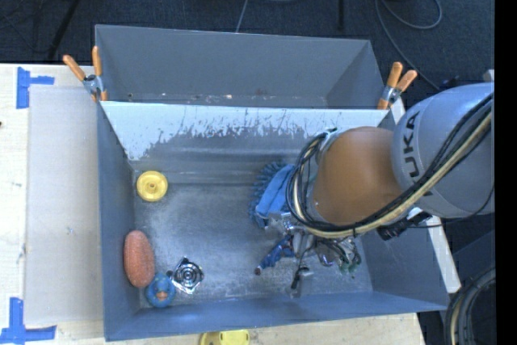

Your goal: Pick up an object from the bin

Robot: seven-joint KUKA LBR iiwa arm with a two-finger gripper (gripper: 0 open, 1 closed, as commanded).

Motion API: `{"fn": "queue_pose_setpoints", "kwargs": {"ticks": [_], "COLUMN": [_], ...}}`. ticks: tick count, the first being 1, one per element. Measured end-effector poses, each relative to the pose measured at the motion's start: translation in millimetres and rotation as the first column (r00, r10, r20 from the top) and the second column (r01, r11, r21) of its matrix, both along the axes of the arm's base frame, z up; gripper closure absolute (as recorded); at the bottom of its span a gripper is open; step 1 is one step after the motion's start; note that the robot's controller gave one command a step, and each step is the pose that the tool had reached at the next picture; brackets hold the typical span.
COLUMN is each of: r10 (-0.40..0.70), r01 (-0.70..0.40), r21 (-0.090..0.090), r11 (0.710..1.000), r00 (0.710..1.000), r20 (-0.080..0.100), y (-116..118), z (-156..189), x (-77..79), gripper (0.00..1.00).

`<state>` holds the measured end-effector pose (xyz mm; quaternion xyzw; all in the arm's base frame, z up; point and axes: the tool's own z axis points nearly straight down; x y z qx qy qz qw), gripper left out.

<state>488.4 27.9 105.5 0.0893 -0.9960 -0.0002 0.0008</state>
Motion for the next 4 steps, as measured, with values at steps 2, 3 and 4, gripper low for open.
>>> {"fn": "queue_pose_setpoints", "kwargs": {"ticks": [2,3,4], "r10": [-0.180,-0.268,-0.447], "r01": [0.180,0.268,0.447], "r21": [0.000,-0.001,-0.001], "r11": [0.984,0.963,0.895], "r00": [0.984,0.963,0.895], "r20": [0.000,-0.001,-0.002], "y": [-17.0,-23.4,-24.0], "z": [-26.3,-31.5,-34.5], "x": [8.4,8.5,15.8], "gripper": [0.00,0.00,0.00]}}
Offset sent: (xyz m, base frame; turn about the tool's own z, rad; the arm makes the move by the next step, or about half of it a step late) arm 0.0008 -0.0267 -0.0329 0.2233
